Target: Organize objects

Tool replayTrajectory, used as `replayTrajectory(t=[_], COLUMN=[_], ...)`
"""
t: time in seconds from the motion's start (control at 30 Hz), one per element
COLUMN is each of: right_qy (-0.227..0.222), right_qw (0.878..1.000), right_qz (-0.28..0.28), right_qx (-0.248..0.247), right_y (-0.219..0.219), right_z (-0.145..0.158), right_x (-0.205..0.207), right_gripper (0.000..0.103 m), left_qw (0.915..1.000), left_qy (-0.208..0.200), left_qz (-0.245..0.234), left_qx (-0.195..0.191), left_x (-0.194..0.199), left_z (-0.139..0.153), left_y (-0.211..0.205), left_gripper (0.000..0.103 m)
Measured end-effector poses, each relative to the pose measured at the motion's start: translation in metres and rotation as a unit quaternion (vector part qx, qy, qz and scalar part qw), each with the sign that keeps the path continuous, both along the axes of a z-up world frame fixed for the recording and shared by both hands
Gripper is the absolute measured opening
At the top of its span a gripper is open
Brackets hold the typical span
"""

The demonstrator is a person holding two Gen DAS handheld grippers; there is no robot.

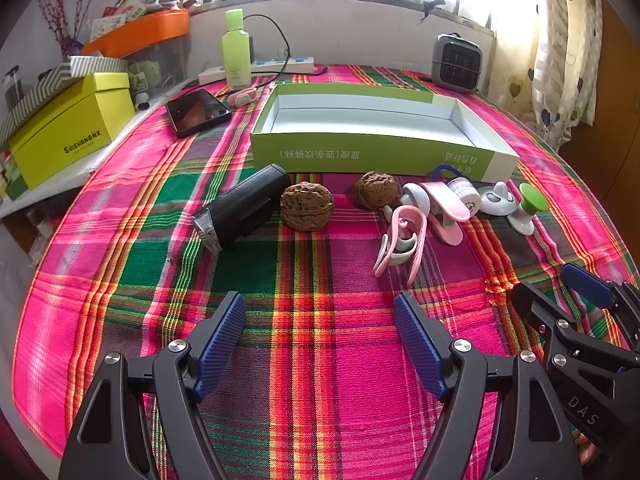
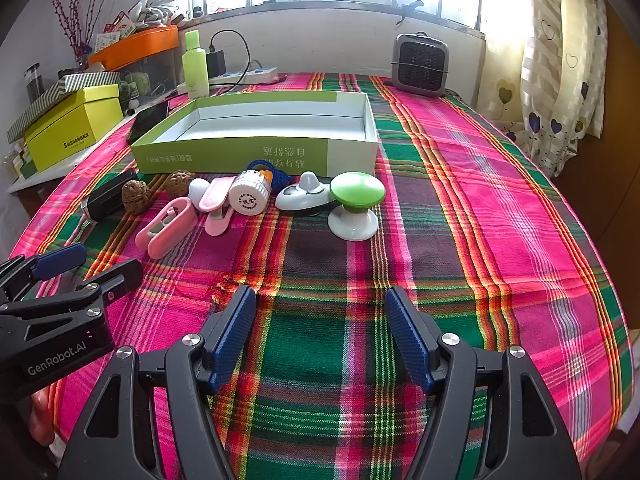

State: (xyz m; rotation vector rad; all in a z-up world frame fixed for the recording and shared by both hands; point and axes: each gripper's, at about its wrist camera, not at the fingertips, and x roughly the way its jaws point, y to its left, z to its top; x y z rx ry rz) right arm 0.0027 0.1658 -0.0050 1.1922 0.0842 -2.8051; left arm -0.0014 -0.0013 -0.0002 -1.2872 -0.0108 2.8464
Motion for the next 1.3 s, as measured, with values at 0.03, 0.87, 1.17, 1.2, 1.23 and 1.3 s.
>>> replayTrajectory(t=[0.03, 0.87, 1.17, 1.2, 1.23, 1.3], right_qy=[0.0, -0.001, -0.002, -0.002, -0.002, -0.002], right_qw=[1.0, 1.0, 1.0, 1.0, 1.0, 1.0], right_qz=[0.0, 0.001, 0.002, 0.002, 0.002, 0.002], right_qx=[0.0, 0.0, 0.0, 0.0, -0.001, -0.001], right_y=[-0.0001, 0.0003, 0.0001, 0.0003, 0.0005, 0.0006], right_z=[0.0, -0.0013, -0.0015, -0.0014, -0.0013, -0.0013], right_x=[0.0, -0.0012, -0.0012, -0.001, -0.0007, 0.0002], right_gripper=[0.068, 0.068, 0.068, 0.068, 0.068, 0.068], left_qw=[1.0, 1.0, 1.0, 1.0, 1.0, 1.0], left_qy=[0.0, -0.001, -0.003, -0.004, -0.004, -0.004], left_qz=[0.0, -0.002, -0.004, -0.004, -0.004, -0.004], left_qx=[0.001, -0.001, -0.001, -0.001, -0.001, -0.002], left_x=[-0.0003, -0.0003, -0.0011, -0.0011, -0.0011, -0.001], left_z=[-0.0002, 0.0, 0.0, 0.0001, 0.0, 0.0], left_y=[-0.0004, 0.0008, 0.0008, 0.001, 0.0011, 0.0014], left_gripper=[0.076, 0.077, 0.077, 0.077, 0.077, 0.077])
